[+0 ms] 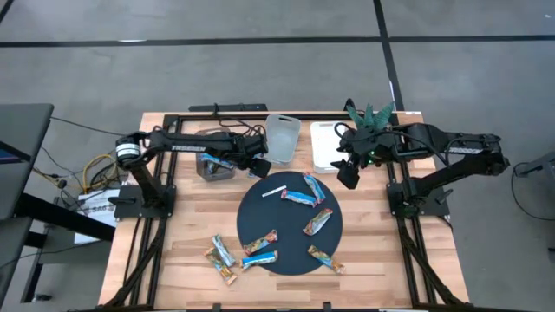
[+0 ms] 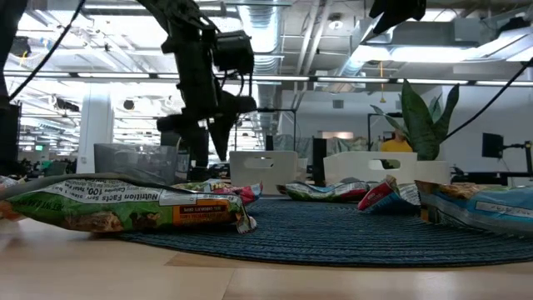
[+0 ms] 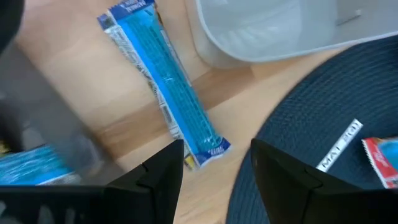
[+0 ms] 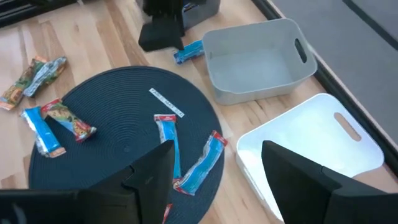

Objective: Pick and place Granola Bars by type
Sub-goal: Put the blue granola bar into the black bin

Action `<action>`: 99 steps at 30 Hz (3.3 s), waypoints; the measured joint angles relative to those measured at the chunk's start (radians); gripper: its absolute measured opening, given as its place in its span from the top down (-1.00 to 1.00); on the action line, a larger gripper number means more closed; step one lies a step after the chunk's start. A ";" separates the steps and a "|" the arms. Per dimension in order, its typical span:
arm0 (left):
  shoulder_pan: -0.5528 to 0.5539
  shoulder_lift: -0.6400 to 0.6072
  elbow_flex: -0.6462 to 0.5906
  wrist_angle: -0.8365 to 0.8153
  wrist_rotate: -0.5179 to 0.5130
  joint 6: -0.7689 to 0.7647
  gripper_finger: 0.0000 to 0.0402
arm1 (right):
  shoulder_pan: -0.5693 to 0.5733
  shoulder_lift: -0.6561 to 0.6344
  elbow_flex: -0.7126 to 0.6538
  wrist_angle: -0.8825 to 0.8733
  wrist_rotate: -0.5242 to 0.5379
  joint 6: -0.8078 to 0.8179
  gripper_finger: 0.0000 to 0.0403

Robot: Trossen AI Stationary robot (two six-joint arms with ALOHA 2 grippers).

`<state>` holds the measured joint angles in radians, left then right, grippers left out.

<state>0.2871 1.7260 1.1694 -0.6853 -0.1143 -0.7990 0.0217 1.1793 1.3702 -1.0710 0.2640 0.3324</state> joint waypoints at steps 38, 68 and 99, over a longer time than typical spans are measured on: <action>0.017 0.157 0.000 0.019 -0.021 -0.003 0.17 | -0.061 0.000 0.001 0.095 -0.003 -0.072 -0.16; 0.103 -0.360 0.000 -0.176 -0.281 -0.076 0.88 | -0.077 -0.001 0.001 0.130 -0.003 -0.106 -0.16; 0.094 -0.445 0.000 -0.510 -0.185 -0.058 0.24 | -0.077 -0.001 0.001 0.138 -0.001 -0.105 -0.16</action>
<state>0.3813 1.2808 1.1694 -1.1957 -0.2989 -0.8569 -0.0551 1.1782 1.3712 -0.9326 0.2634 0.2279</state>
